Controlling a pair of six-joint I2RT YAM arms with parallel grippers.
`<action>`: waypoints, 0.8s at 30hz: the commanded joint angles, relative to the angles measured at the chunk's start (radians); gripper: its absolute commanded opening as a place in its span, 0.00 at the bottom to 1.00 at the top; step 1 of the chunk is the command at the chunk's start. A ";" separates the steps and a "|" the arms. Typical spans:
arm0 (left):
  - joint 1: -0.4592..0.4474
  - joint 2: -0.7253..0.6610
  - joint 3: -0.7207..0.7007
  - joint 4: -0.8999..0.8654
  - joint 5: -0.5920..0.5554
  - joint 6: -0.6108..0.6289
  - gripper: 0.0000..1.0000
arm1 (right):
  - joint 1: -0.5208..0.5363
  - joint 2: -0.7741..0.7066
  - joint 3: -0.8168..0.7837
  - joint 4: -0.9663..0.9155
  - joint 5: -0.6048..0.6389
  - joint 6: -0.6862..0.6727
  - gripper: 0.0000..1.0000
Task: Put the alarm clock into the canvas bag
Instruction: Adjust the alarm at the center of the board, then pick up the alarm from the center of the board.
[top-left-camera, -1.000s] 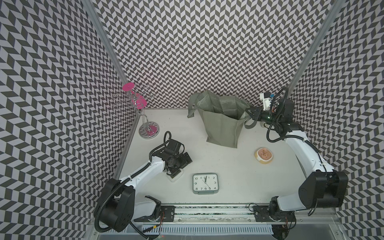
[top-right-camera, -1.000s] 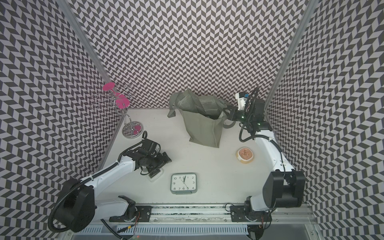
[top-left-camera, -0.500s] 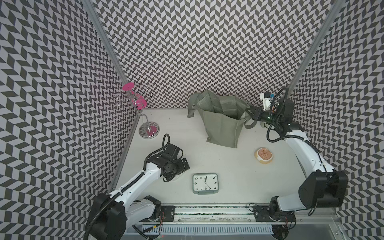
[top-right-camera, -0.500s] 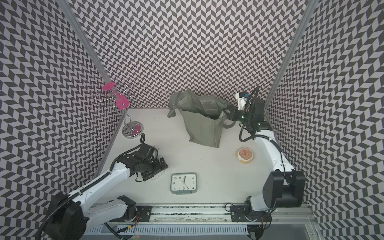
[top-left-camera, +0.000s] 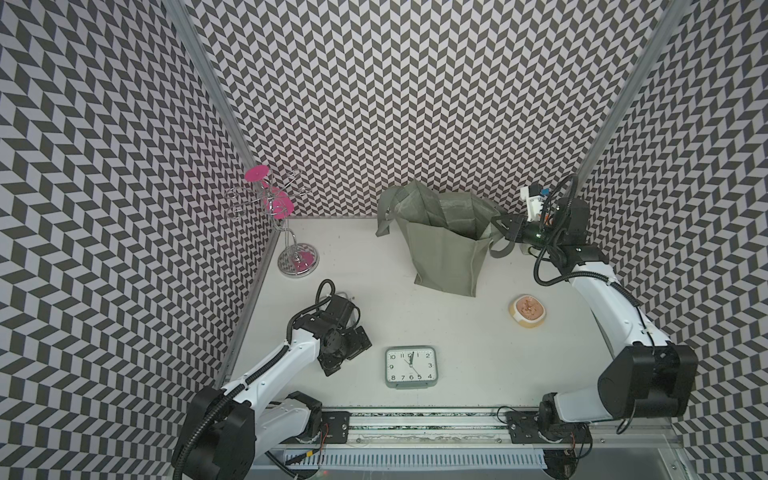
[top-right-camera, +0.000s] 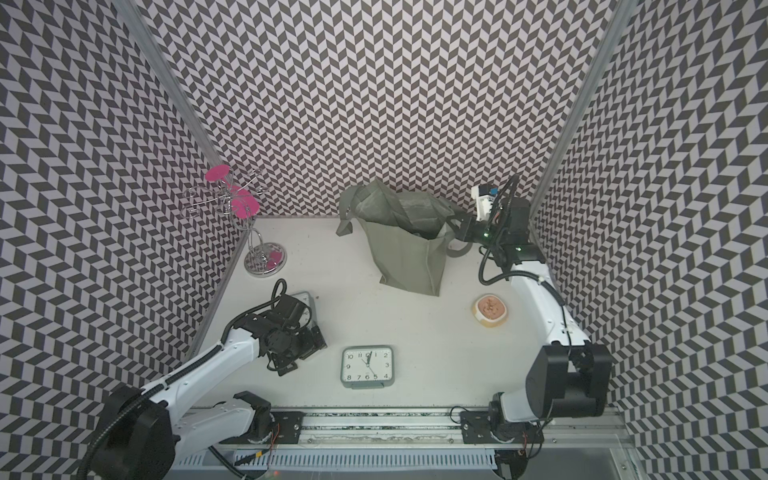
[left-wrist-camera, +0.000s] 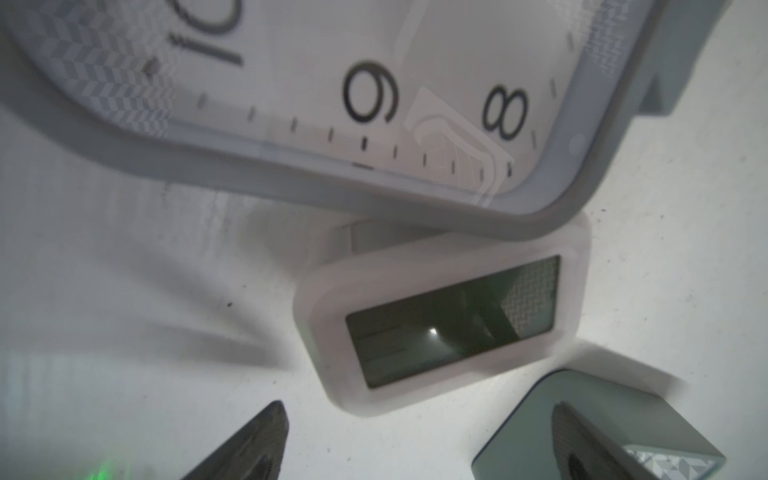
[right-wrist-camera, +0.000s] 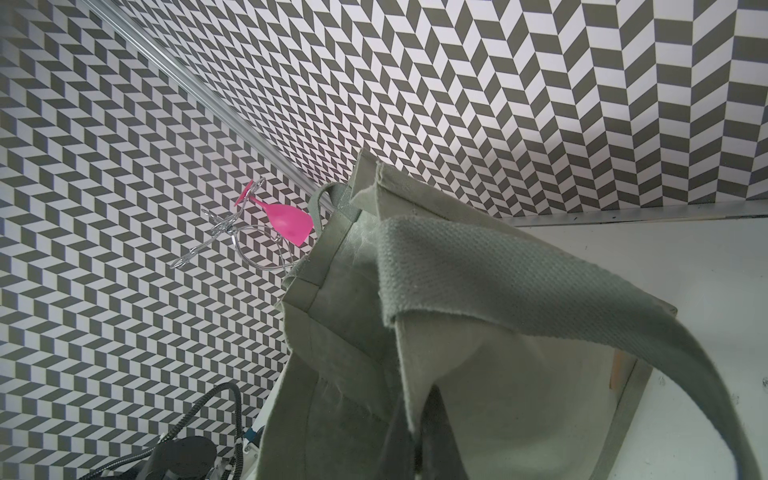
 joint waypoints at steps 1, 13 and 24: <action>0.027 0.018 0.010 0.036 -0.010 0.016 0.99 | -0.014 -0.077 0.021 0.194 -0.030 0.001 0.00; 0.062 0.114 0.079 0.093 -0.003 0.057 0.99 | -0.016 -0.077 0.024 0.185 -0.025 -0.005 0.00; 0.061 0.222 0.151 0.032 -0.044 0.123 0.99 | -0.018 -0.079 0.024 0.184 -0.027 -0.007 0.00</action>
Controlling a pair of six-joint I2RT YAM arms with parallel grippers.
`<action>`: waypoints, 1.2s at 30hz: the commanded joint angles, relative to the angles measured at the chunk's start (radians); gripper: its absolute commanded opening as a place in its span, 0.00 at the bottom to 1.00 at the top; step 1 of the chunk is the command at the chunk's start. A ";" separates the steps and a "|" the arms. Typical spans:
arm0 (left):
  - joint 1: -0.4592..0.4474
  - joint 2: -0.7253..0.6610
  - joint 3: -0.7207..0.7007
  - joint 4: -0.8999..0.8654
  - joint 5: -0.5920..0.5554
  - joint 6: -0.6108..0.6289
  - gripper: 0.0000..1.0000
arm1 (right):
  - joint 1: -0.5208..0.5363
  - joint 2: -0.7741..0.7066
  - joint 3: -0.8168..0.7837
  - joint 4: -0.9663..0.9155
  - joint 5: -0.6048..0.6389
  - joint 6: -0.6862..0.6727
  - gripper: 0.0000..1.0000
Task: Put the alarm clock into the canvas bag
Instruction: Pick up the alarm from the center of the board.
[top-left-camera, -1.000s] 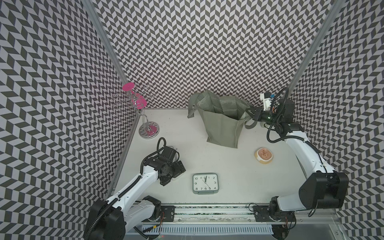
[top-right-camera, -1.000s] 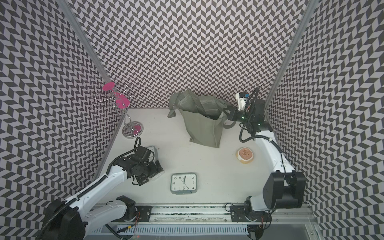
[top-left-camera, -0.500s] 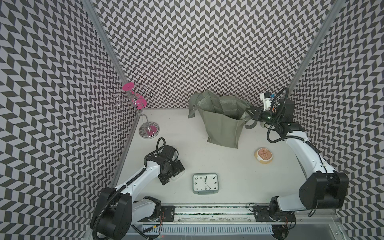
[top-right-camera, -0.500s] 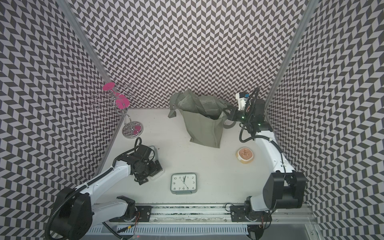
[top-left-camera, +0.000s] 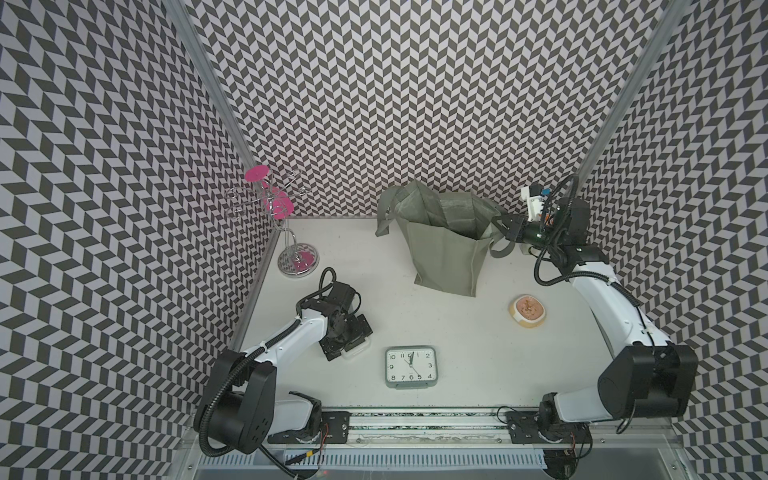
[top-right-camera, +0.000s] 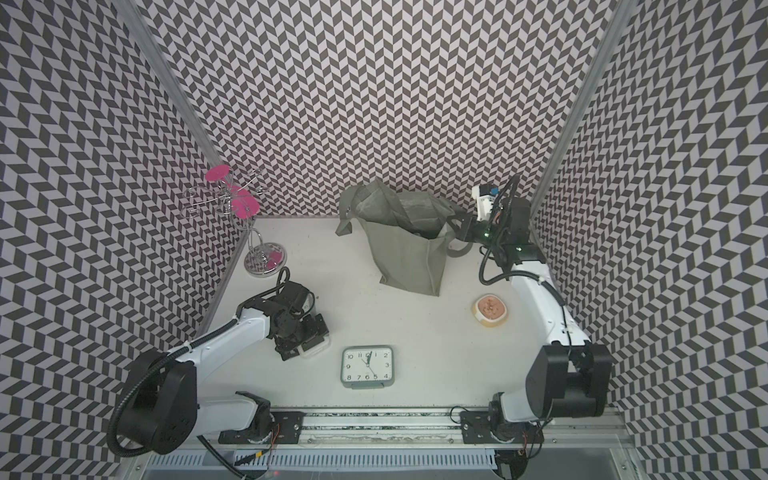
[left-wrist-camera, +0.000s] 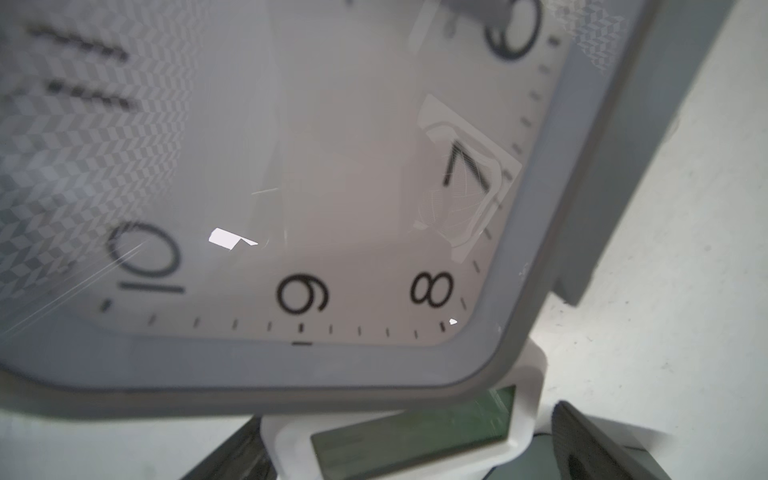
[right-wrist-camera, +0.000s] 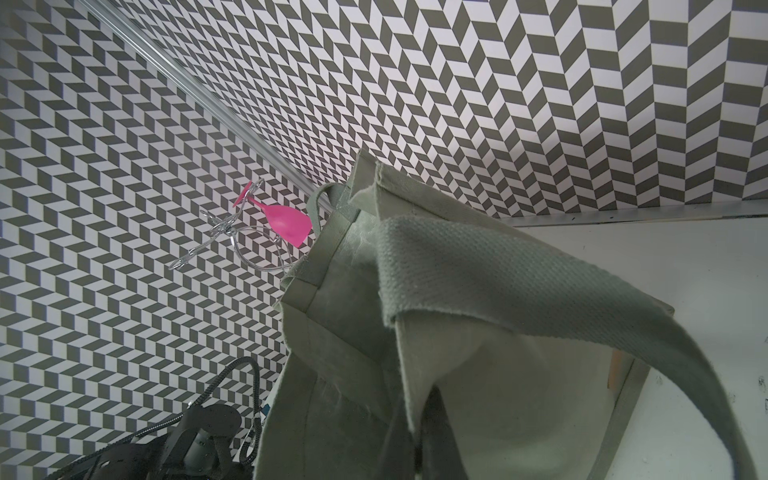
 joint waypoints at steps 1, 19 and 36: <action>0.003 0.030 0.040 -0.027 -0.030 0.035 0.99 | -0.012 -0.079 0.024 0.186 -0.026 -0.007 0.00; -0.059 0.132 0.070 -0.059 -0.056 0.120 0.99 | -0.019 -0.077 0.019 0.198 -0.042 0.002 0.00; -0.097 -0.120 0.196 -0.008 -0.035 0.148 0.76 | -0.018 -0.077 0.012 0.208 -0.035 0.015 0.00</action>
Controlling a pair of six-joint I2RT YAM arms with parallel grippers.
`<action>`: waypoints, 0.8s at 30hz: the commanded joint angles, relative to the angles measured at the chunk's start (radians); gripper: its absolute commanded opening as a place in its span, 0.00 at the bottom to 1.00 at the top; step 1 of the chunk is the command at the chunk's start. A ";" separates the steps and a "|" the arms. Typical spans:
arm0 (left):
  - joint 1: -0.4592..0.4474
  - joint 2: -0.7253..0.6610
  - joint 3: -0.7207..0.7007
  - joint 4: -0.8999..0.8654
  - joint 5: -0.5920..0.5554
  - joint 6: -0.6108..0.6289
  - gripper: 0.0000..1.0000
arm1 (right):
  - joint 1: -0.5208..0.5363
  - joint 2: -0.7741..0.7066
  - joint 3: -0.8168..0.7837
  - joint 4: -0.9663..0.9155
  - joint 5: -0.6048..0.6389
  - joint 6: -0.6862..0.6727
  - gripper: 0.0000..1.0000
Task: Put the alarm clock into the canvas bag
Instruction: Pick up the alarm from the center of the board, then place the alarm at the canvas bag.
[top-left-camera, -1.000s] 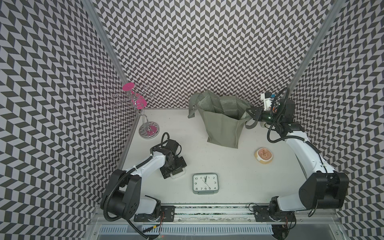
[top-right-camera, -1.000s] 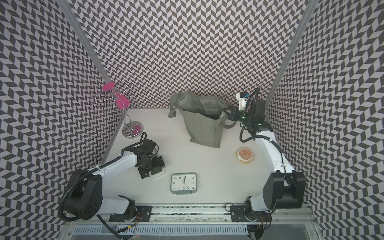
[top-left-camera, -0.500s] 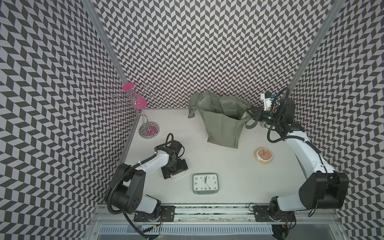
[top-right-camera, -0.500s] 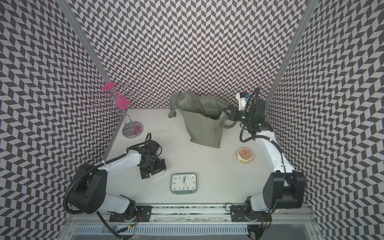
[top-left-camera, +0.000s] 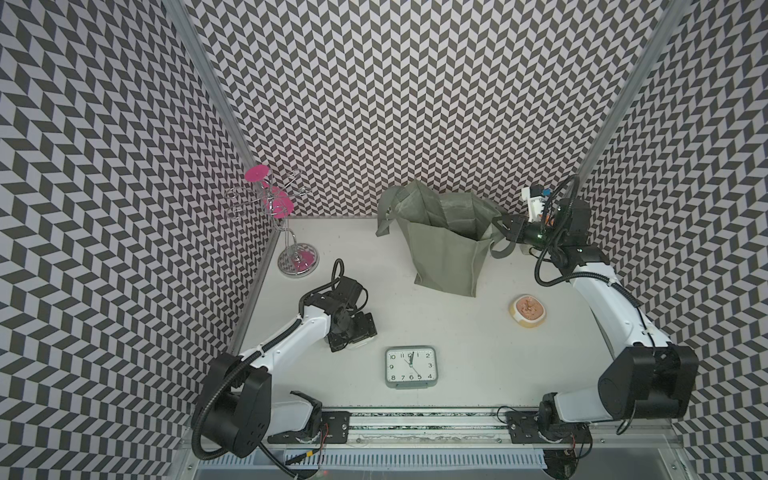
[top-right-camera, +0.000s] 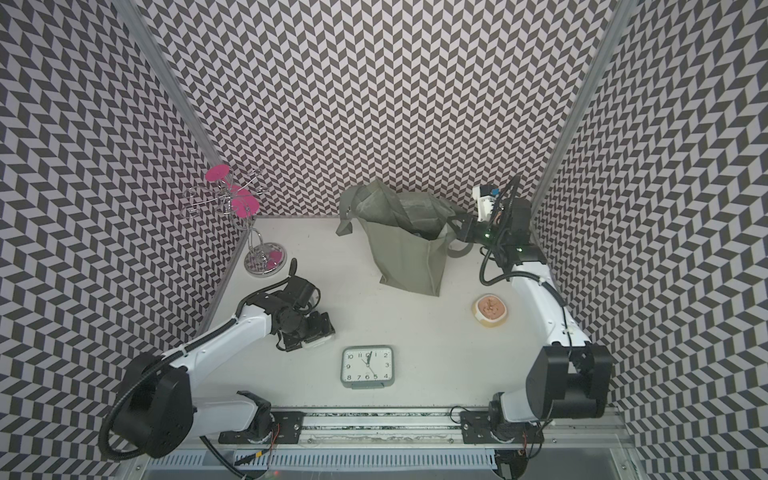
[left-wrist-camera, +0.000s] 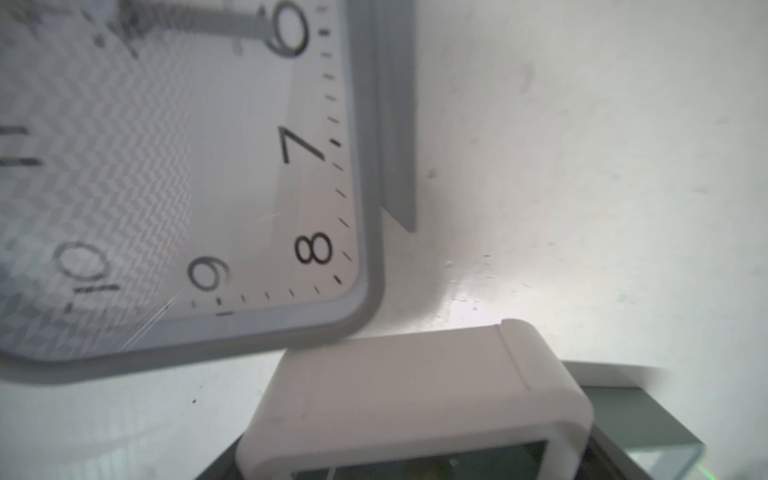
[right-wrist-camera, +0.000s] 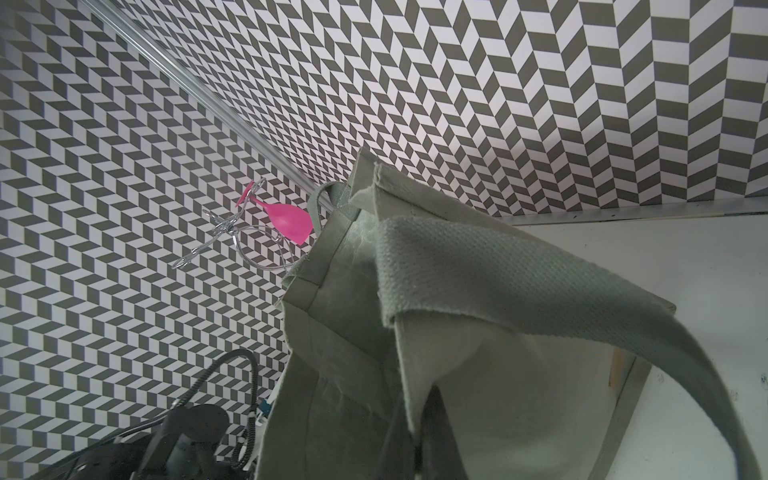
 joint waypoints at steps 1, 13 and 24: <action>-0.028 -0.071 0.126 0.081 -0.045 0.022 0.76 | -0.015 -0.070 0.020 0.207 -0.025 0.009 0.00; -0.129 -0.035 0.390 0.583 -0.074 0.311 0.75 | -0.006 -0.080 0.017 0.214 0.018 0.046 0.00; -0.145 0.362 0.932 0.573 0.059 0.543 0.74 | 0.090 -0.159 -0.063 0.283 0.092 -0.048 0.00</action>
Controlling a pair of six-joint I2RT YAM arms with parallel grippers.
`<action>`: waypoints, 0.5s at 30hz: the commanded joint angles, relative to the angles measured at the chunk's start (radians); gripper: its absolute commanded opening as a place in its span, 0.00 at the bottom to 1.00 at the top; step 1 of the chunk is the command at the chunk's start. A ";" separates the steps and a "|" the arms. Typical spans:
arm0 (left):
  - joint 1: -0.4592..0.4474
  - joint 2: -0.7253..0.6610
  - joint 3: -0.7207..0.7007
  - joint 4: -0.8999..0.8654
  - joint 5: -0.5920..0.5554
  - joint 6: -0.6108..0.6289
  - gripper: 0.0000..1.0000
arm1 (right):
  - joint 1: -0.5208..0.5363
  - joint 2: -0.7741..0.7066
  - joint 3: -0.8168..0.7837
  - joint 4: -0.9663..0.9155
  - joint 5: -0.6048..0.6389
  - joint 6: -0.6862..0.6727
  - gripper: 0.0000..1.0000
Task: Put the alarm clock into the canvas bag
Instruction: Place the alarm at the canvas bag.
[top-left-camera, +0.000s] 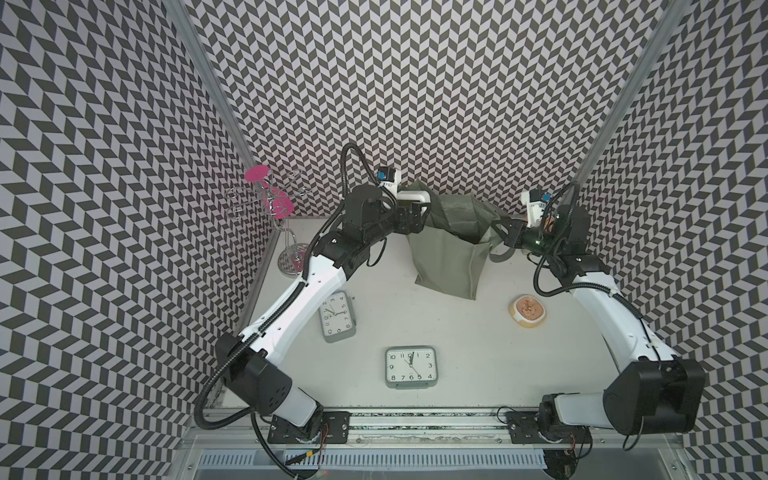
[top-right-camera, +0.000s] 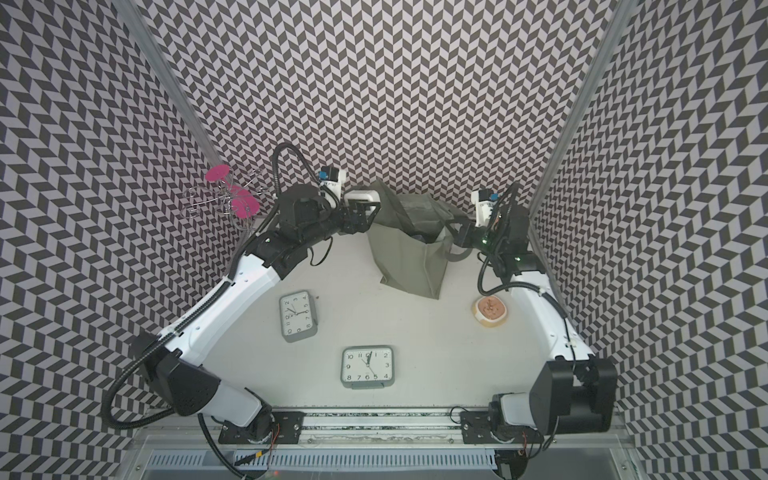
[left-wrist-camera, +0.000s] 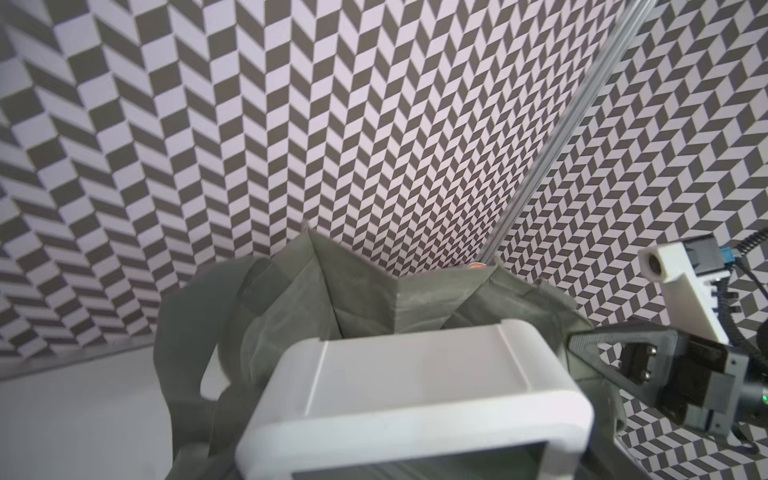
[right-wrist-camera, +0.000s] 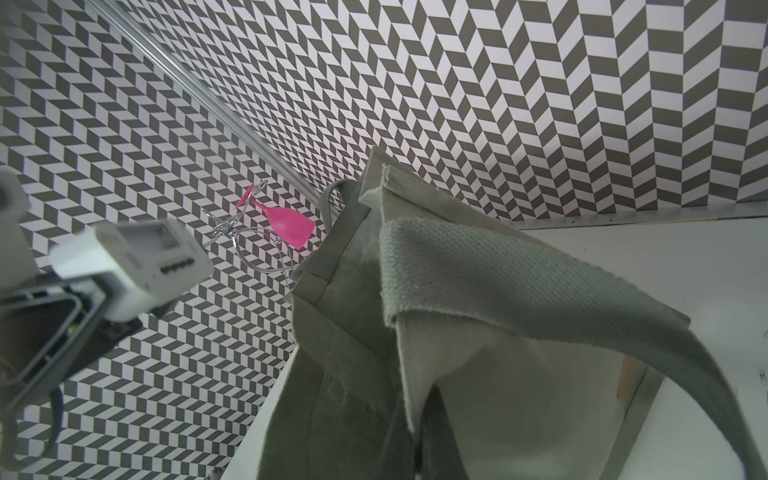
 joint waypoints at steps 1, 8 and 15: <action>-0.011 0.081 0.122 0.024 0.080 0.128 0.74 | 0.036 -0.074 0.026 0.228 0.027 -0.049 0.00; -0.011 0.281 0.332 -0.086 0.248 0.249 0.73 | 0.080 -0.052 0.057 0.176 0.079 -0.067 0.00; -0.013 0.423 0.420 -0.156 0.341 0.356 0.70 | 0.086 -0.054 0.055 0.194 0.042 -0.052 0.00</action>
